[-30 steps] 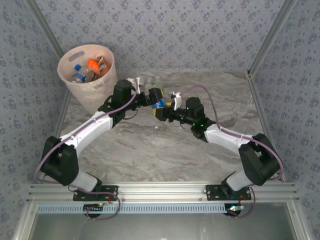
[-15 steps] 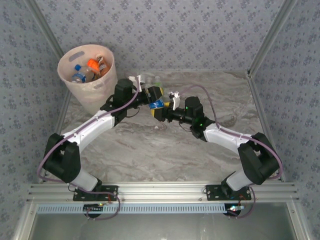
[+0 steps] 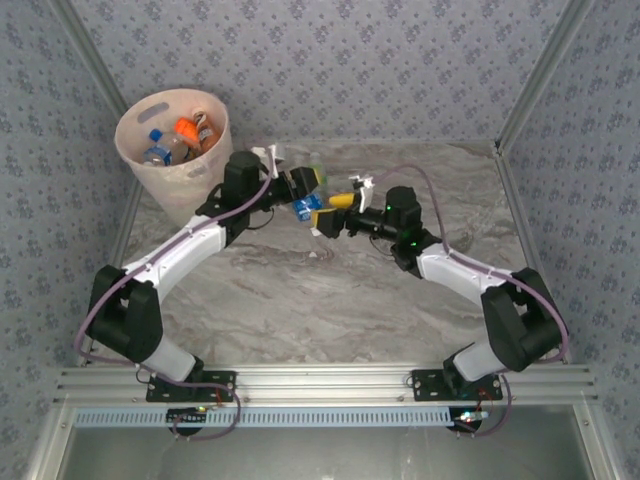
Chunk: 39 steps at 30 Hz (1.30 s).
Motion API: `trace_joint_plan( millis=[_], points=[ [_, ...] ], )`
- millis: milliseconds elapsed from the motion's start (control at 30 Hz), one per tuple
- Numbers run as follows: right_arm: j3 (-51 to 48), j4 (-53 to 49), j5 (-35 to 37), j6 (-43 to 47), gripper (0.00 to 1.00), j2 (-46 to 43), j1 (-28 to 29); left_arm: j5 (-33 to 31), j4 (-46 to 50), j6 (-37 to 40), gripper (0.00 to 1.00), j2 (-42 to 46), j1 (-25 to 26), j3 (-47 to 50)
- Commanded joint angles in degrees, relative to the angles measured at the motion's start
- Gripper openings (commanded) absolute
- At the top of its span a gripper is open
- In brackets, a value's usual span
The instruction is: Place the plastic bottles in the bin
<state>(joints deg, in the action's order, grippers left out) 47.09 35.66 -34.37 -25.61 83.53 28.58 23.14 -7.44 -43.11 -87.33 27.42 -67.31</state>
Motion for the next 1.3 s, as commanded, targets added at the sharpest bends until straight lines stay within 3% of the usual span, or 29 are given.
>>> trace_joint_plan(
  millis=[0,133,267,433,567,900,1267],
  points=[
    [-1.03,1.67,-2.04,-0.59,1.0,-4.73,-3.34,-1.11,0.97,3.2,0.6,4.28,-2.23,-4.09],
    [-3.37,0.34,3.45,-5.68,1.0,-7.75,-8.28,-7.78,4.33,8.33,0.61,8.81,-3.66,-7.69],
    [-6.48,-0.25,9.45,-8.67,1.0,-9.75,-11.19,-18.44,10.4,16.93,0.62,11.77,-4.02,-14.21],
    [-7.48,-1.83,12.6,-11.54,1.0,-10.31,-12.69,-30.85,9.23,21.4,0.63,12.48,-5.97,-17.51],
    [-7.45,-2.92,12.75,-12.45,1.0,-10.49,-12.93,-33.68,7.13,16.93,0.63,10.38,-11.28,-19.58],
    [-8.02,-5.97,13.42,-12.13,1.0,-13.26,-12.91,-43.92,-5.3,-6.67,0.64,0.66,-23.06,-19.19],
    [-8.86,-15.63,16.69,-5.26,1.0,-19.87,-12.94,-55.91,-4.48,-18.93,0.64,-7.12,-27.2,-21.05]
  ],
)
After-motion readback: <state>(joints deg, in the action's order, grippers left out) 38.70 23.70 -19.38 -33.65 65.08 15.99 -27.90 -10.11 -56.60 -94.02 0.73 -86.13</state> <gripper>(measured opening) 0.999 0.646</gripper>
